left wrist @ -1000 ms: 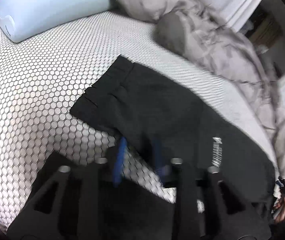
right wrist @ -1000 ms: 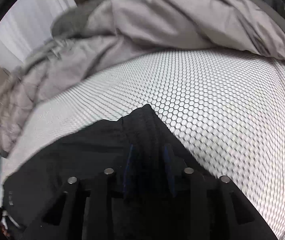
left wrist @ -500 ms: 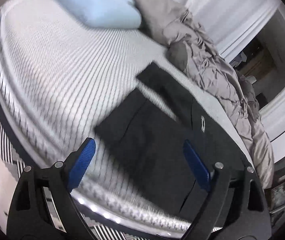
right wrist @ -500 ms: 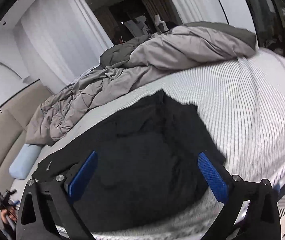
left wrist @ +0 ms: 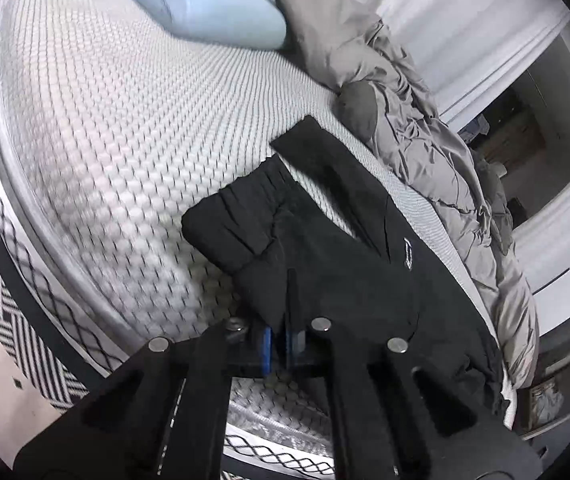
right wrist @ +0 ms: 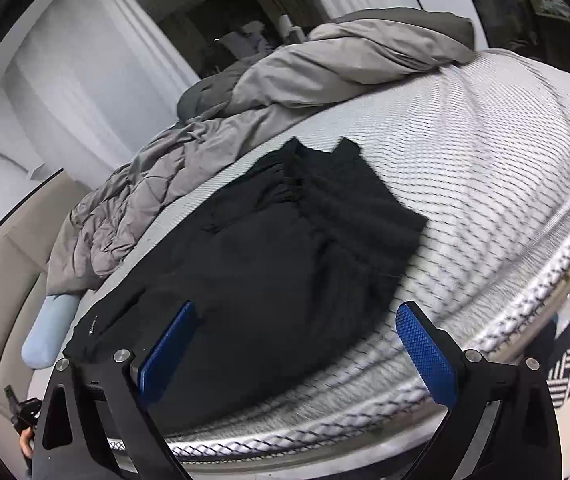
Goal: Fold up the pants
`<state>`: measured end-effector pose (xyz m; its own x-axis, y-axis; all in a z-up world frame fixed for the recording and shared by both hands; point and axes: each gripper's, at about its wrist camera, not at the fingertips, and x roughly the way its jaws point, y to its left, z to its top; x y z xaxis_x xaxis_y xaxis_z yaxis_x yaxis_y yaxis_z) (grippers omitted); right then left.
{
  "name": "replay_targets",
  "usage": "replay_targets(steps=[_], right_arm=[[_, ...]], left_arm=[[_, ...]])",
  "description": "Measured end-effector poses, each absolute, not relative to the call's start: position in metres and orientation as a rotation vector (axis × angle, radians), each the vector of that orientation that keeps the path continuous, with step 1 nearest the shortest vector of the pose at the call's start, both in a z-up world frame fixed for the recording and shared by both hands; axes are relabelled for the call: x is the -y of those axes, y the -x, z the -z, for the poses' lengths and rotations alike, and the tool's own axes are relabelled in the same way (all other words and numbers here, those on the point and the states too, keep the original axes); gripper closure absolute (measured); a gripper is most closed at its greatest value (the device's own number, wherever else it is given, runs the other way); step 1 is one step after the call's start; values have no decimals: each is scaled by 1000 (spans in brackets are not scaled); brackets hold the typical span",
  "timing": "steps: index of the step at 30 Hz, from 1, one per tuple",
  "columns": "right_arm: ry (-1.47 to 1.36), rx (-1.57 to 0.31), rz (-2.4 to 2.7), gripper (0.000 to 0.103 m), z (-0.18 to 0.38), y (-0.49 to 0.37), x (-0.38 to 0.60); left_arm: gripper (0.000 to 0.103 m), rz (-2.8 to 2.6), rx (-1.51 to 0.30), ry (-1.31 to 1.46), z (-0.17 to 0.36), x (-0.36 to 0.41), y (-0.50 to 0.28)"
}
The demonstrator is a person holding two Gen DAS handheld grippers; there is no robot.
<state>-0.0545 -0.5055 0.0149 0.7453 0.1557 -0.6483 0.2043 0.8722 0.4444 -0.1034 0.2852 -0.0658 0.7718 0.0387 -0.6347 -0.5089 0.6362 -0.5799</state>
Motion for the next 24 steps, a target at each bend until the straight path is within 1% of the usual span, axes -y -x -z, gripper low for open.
replay_targets(steps=[3,4,9,10,12,13,14,16,18,20,22,24], right_arm=[[-558,-745,38,2,-8,57,518],[-577,-746,31,3,-5,56,521],[-704,-752,2,20,20,28,544],[-718,-755,21,29,25,22,548],[-756,-729,29,49,32,12,557],[-783,-716,6,75,34,8,560],[-794,-722,-9,85,34,5,561],[-779,-702,-21,90,27,10,558],[-715,-643,-2,91,9,30,554],[-726,-599,10,91,2,53,559],[-732,-646,29,91,10,57,562],[-742,-687,41,91,18,53,559]], left_arm=[[102,-341,-655,804,67,-283,98],[102,-343,-656,800,68,-283,98],[102,-334,-658,835,72,-288,100],[102,-331,-659,835,72,-288,99],[102,-336,-665,826,70,-287,94],[102,-336,-669,819,68,-286,94],[102,-336,-667,814,65,-286,95],[102,-331,-658,799,59,-286,97],[101,-335,-669,779,57,-288,103],[101,-335,-711,781,66,-292,102],[102,-327,-724,826,76,-298,99],[102,-324,-712,824,75,-300,96]])
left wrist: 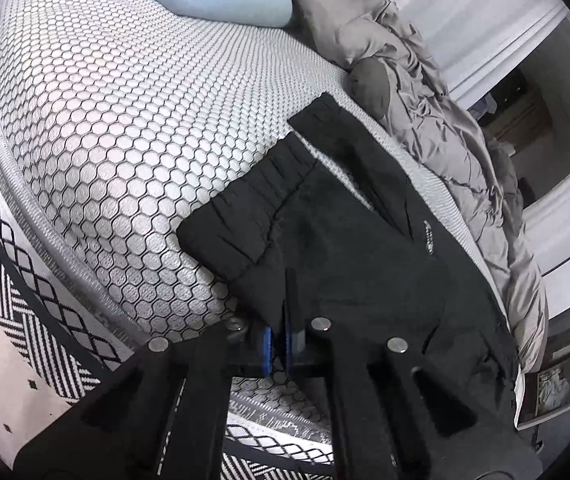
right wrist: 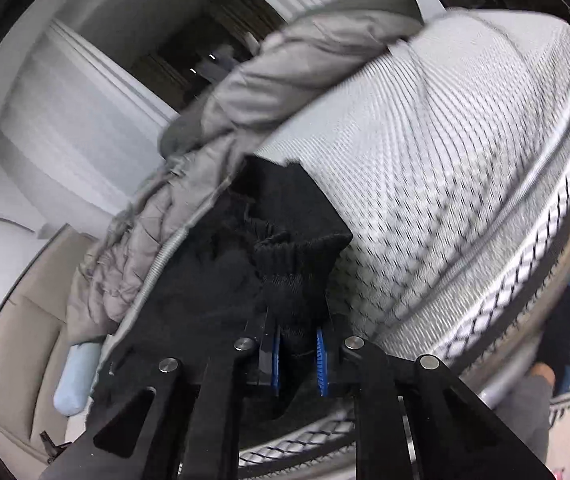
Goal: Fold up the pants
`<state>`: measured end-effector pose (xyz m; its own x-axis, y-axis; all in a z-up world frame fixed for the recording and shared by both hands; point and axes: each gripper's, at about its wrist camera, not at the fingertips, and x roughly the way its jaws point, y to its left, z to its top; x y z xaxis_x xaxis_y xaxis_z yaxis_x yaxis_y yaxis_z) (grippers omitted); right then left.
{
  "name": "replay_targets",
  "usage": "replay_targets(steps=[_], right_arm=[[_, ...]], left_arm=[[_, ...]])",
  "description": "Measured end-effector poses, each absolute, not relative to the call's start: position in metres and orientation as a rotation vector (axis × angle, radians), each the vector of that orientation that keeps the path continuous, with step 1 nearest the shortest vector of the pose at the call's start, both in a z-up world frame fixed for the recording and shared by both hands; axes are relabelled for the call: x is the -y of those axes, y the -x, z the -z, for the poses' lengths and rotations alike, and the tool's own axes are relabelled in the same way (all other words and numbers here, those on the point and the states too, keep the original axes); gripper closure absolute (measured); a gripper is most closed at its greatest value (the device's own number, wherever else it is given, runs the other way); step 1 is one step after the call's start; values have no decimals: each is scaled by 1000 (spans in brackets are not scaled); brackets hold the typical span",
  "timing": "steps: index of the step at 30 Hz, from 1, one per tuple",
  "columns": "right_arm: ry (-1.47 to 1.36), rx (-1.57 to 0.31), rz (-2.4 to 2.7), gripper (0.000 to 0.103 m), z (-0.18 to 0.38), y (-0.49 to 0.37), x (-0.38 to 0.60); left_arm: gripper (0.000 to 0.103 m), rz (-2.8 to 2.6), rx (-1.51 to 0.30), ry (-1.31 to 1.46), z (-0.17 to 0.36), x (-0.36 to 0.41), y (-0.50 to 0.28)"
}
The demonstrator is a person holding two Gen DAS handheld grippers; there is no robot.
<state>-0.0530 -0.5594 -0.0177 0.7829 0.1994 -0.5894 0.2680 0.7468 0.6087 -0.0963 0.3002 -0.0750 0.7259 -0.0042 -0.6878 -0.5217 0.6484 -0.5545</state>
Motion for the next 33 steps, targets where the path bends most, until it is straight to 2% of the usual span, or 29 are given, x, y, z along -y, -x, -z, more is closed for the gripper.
replay_targets(steps=[7,15,17,18,19,21,22,24,26,28,33], right_arm=[[-737,-514,-37,91,-31,43,550],[-640,-456,15,91,-96,-77,528],[-633,-494,45,91,-104,-124,528],[-633,-527,57,90,-105,-153,526],[-628,-560,76,84,-106,-185,524],[-538,-636,126,56,-108,-240,515],[-485,-673,168,41,-106,-262,509],[-452,-695,209,40,-104,-277,502],[-494,-695,161,25,-95,-266,502],[-481,-675,118,17,-89,-246,500],[-528,-676,67,12,-57,-176,505]], left_arm=[[102,-281,-624,793,24,-311,70],[101,-273,-596,771,-43,-325,-44],[97,-328,-643,773,-51,-331,-91],[88,-358,-675,758,-53,-334,-114],[63,-409,-707,726,-53,-337,-134],[29,-509,-739,673,-51,-345,-161],[29,-537,-736,664,-51,-349,-164],[29,-522,-750,688,-52,-356,-164],[28,-467,-739,717,-56,-359,-152],[27,-451,-722,694,-56,-354,-131],[27,-375,-738,674,-22,-324,-85]])
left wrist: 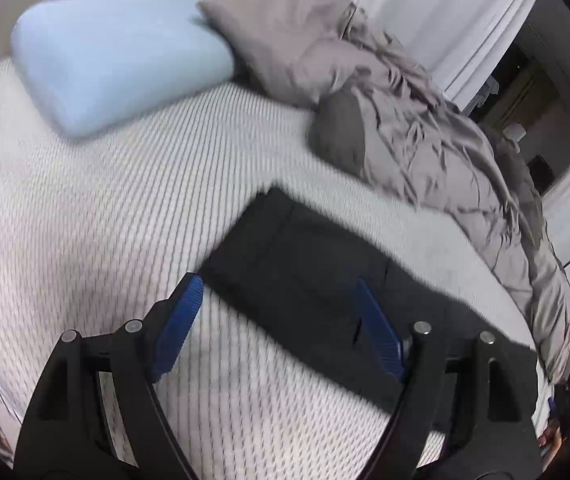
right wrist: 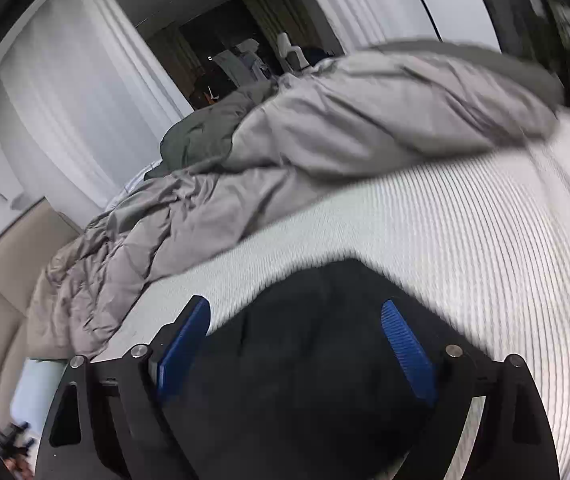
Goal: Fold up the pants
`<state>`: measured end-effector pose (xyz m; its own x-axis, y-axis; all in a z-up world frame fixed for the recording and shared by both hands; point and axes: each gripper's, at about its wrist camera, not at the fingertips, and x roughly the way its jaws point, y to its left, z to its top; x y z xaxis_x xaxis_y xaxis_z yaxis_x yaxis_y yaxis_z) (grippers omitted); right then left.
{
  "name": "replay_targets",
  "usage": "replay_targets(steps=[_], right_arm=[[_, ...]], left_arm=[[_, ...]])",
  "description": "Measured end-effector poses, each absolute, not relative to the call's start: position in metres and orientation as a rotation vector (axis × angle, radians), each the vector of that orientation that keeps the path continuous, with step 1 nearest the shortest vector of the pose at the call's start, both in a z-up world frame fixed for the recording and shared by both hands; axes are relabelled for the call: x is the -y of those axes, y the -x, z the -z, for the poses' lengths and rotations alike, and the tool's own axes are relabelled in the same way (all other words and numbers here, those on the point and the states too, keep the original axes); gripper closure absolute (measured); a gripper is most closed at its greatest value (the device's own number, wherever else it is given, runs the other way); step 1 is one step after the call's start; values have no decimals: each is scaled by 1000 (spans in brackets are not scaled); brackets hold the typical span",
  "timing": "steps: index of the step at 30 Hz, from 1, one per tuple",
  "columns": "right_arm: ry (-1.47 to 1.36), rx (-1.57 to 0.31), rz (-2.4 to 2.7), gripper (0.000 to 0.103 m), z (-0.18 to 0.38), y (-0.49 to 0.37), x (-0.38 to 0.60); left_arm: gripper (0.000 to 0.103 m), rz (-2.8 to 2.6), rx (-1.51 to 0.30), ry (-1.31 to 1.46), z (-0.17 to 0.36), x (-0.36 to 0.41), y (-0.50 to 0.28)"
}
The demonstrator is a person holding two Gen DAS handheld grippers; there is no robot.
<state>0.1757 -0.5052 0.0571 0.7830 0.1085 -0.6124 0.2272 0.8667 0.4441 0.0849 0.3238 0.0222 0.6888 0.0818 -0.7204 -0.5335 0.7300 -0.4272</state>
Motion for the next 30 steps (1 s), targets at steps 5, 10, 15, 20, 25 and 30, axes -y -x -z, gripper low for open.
replay_targets(steps=[5,10,15,20,25,30], right_arm=[[-656,-701,35,12,-23,-103,519],[-688,-693,44,12,-13,-52,526],[-699,-776,35,12,10,-39,529],[-821,-774,-49,12,38,-67,533],[-932,-761,-35,33,52,-129,536],[-934,-761,-41,91,48,-121,542]], left_arm=[[30,-198,-835,899,49,-304,-96],[102,-250,-757,948,78,-296,-127],[102,-277,-661,917,67,-303,-112],[102,-331,-692,862,58,-315,-104],[101,-342,-737,831,54,-321,-90],[101,-303,-731,804,46,-316,-60]])
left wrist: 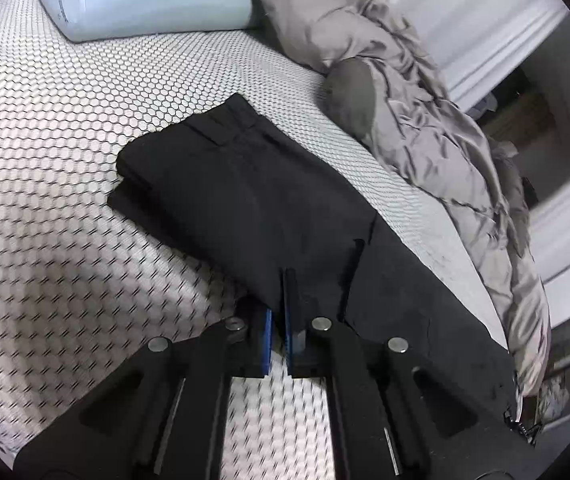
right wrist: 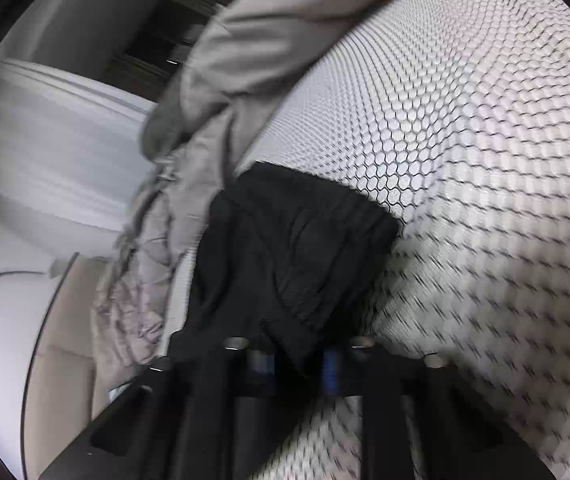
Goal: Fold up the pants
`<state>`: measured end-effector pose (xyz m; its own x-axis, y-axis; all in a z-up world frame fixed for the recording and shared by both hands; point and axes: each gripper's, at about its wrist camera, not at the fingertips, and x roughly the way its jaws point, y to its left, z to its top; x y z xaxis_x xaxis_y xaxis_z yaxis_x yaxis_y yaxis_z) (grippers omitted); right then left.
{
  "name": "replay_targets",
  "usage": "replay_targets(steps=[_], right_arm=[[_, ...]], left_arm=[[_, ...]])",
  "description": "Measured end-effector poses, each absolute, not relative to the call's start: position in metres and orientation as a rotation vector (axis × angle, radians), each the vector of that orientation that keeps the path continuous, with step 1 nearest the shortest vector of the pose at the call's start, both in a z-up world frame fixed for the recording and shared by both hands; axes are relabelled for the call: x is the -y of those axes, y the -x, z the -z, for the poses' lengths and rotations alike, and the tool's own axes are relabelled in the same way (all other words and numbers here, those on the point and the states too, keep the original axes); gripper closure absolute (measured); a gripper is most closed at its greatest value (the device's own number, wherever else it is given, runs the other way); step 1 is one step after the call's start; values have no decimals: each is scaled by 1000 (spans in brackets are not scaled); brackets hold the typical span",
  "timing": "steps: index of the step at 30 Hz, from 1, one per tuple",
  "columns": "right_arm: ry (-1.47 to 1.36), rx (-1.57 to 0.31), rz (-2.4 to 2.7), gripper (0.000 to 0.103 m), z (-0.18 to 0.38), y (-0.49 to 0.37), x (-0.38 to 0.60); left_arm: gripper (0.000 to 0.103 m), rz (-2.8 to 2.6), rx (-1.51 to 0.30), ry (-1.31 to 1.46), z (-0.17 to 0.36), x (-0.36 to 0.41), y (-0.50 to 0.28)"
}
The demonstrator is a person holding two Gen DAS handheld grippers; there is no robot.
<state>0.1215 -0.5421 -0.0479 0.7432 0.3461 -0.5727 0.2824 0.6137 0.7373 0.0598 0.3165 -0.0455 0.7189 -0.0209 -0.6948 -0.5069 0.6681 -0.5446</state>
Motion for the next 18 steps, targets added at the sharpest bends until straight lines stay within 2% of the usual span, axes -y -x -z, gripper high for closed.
replay_targets(steps=[3,6,11,12,13,14,15,16,18], right_arm=[[-776,-710,-28,94,19,-66,535],[-697,-727,-12,93,14,-16,530],[-627,-830,36,65,26,7,535],[-647,-817,31,59,23,12,539],[-658,-791,36,48,18,17,544],[-663,-766,47,43,14,22,549],[-673,-745,48,37,10,24,552],[-692,-733,39,36,7,22,556],[-724,-729,40,36,8,14,561]], left_arm=[[101,-295,-748,728,38,-311,-34],[97,-303,-779,689,40,-308,-15],[82,-371,-826,639,35,-299,4],[73,-363,-807,623,29,-295,10],[57,-353,-784,600,22,-290,17],[47,-344,-760,579,13,-282,23],[31,-336,-742,569,6,-275,27],[24,-326,-726,559,1,-269,29],[21,-263,-710,538,-10,-249,25]])
